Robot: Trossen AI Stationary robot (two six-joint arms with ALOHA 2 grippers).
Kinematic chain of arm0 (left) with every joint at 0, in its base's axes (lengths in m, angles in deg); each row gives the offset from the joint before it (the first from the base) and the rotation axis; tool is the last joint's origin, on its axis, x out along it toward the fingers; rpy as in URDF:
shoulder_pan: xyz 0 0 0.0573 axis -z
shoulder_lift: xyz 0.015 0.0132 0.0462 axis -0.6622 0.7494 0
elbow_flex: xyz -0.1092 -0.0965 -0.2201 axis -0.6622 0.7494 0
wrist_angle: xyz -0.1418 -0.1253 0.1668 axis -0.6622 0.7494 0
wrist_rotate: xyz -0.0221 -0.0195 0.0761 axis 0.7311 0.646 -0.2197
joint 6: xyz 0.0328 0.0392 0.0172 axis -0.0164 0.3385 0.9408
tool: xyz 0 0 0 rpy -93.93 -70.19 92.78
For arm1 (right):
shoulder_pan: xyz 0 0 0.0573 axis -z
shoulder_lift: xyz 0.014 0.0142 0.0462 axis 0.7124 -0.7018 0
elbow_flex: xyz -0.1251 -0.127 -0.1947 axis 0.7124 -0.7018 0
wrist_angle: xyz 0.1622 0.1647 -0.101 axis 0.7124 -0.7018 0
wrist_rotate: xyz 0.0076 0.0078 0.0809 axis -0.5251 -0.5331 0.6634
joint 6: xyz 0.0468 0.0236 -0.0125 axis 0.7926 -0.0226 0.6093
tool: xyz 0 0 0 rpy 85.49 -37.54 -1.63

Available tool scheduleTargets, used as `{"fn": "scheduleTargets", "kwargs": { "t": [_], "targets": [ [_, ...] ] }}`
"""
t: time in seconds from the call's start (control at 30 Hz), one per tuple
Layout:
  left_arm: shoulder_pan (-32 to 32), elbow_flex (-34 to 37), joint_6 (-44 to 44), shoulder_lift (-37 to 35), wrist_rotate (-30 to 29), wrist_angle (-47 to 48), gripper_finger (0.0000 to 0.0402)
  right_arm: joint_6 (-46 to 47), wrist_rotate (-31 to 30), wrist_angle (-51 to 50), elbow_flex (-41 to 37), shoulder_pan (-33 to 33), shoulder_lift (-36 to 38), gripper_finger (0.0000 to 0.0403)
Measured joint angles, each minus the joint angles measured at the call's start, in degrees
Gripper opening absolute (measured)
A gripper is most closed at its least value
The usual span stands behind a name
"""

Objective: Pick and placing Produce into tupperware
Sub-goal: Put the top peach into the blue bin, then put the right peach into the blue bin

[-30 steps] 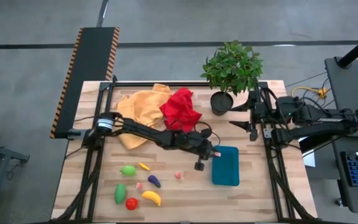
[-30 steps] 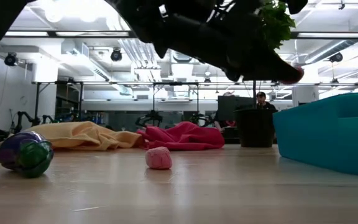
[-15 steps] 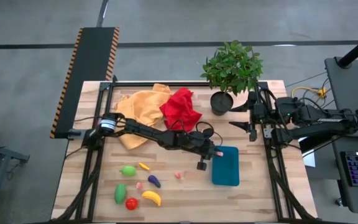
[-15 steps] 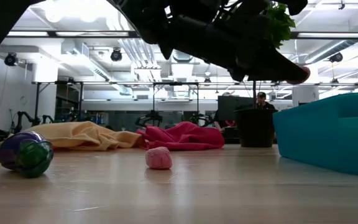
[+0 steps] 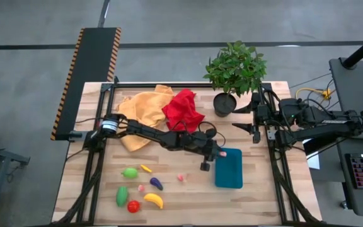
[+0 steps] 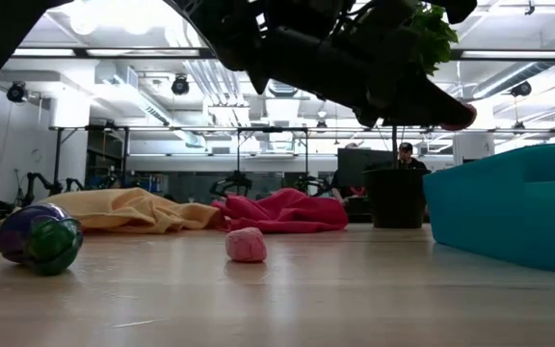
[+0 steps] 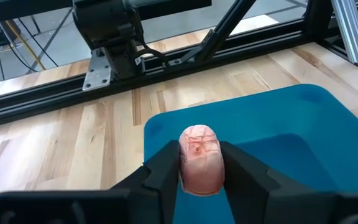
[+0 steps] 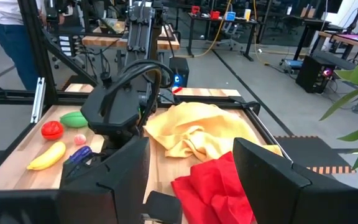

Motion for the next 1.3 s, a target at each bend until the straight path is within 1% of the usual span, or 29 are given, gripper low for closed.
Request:
{"fn": "scheduleTargets", "kwargs": {
  "t": [0.13, 0.43, 0.5, 0.57, 0.7, 0.83, 1.0, 1.17, 1.3],
  "targets": [
    [0.0, 0.0, 0.0, 0.0, 0.0, 0.0, 0.0108, 0.1, 0.0, 0.0, 0.0, 0.0, 0.0, 0.0224],
    [0.0, 0.0, 0.1, 0.0, 0.0, 1.1, 0.0110, 0.2, 0.0, 0.0, 0.0, 0.0, 0.0, 0.0224],
    [0.0, 0.1, 1.5, -0.8, 0.1, 5.1, 0.0110, 0.2, 0.0, 0.0, 0.0, 0.0, 0.0, 0.0224],
    [0.0, 0.1, 2.6, -2.4, 0.0, 11.1, 0.0110, 0.6, 0.0, 0.0, 0.0, 0.0, 0.0, 0.0224],
    [0.0, 0.2, 2.5, -6.0, 0.1, 24.4, 0.0110, 0.6, 0.0, 0.0, 0.0, 0.0, 0.0, 0.0224],
    [0.5, 0.9, 0.8, -9.7, 0.0, 35.2, 0.0110, 0.6, 0.0, 0.1, 0.0, 0.0, 0.0, 0.0224],
    [2.3, 0.9, -0.5, -13.2, 0.2, 44.5, 0.0110, 0.6, 0.0, 0.0, 0.0, 0.0, 0.0, 0.0224],
    [5.0, 1.1, -0.3, -15.1, 0.1, 49.2, 0.0110, 0.6, 0.0, 0.0, 0.0, 0.0, 0.0, 0.0224],
    [7.2, 1.3, 5.2, -15.9, 0.1, 53.5, 0.0110, 0.6, 0.0, 0.1, 0.0, 0.0, 0.0, 0.0224]
  ]
}}
